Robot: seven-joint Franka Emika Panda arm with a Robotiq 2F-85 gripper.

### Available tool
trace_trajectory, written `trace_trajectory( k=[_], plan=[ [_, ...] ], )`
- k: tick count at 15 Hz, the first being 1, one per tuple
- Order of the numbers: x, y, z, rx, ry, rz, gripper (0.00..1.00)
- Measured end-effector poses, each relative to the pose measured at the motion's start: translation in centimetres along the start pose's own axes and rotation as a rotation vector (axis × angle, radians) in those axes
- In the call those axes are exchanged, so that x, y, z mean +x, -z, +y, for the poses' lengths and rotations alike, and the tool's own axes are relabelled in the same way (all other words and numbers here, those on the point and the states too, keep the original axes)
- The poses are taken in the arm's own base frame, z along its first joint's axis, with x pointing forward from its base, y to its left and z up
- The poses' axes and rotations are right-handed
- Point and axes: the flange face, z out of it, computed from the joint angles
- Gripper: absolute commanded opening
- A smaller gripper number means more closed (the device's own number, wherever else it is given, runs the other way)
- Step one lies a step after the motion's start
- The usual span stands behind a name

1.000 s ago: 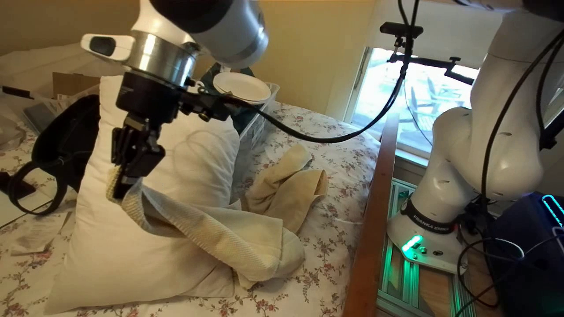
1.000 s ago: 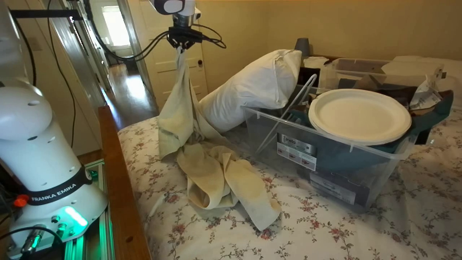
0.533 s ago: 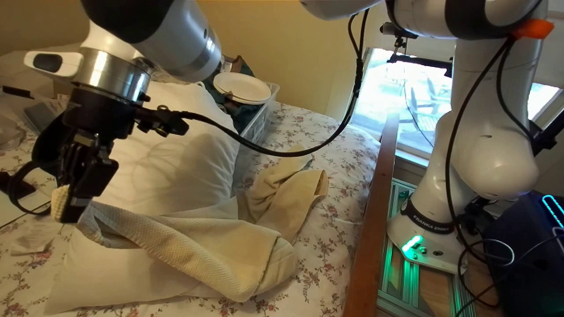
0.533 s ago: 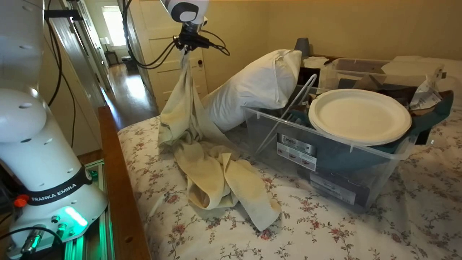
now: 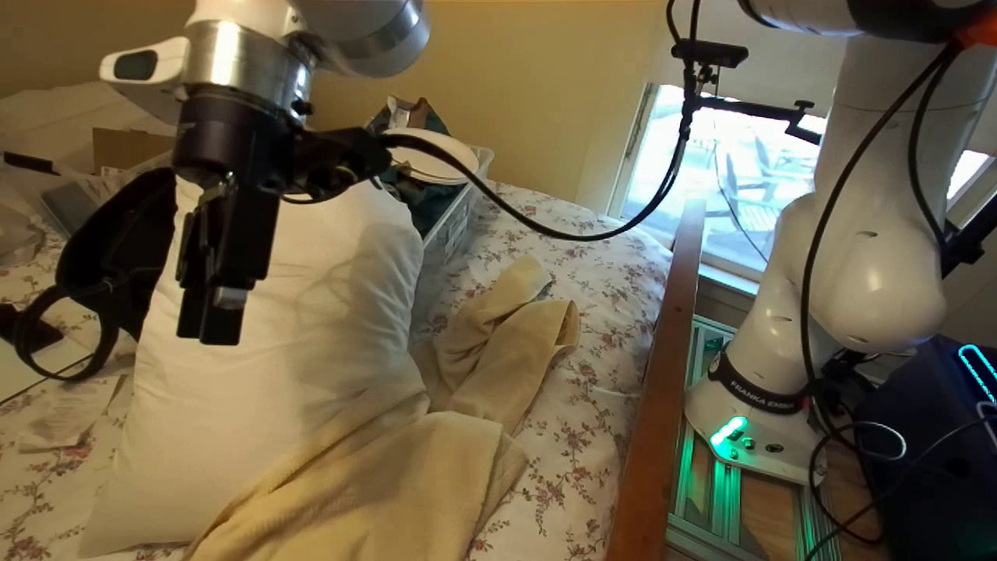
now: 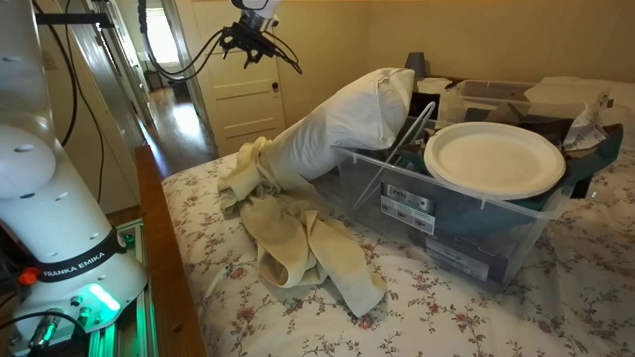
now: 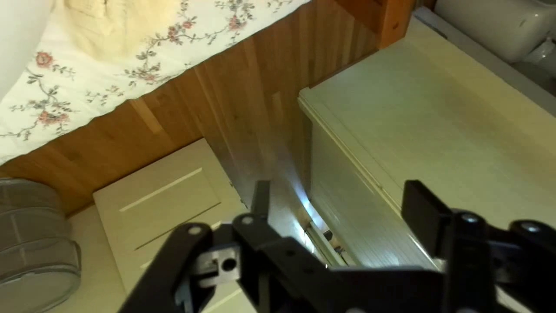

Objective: Unfold the towel

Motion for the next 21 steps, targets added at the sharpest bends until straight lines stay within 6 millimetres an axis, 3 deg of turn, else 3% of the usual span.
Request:
trace_trajectory(
  k=[5, 14, 21],
  plan=[
    [-2.7, 2.3, -4.0, 0.014, -0.149, -0.030, 1.00],
    [-15.5, 2.8, -9.8, -0.132, -0.490, -0.168, 1.00],
    [-15.1, 2.8, -9.5, -0.128, -0.486, -0.166, 1.00]
  ],
)
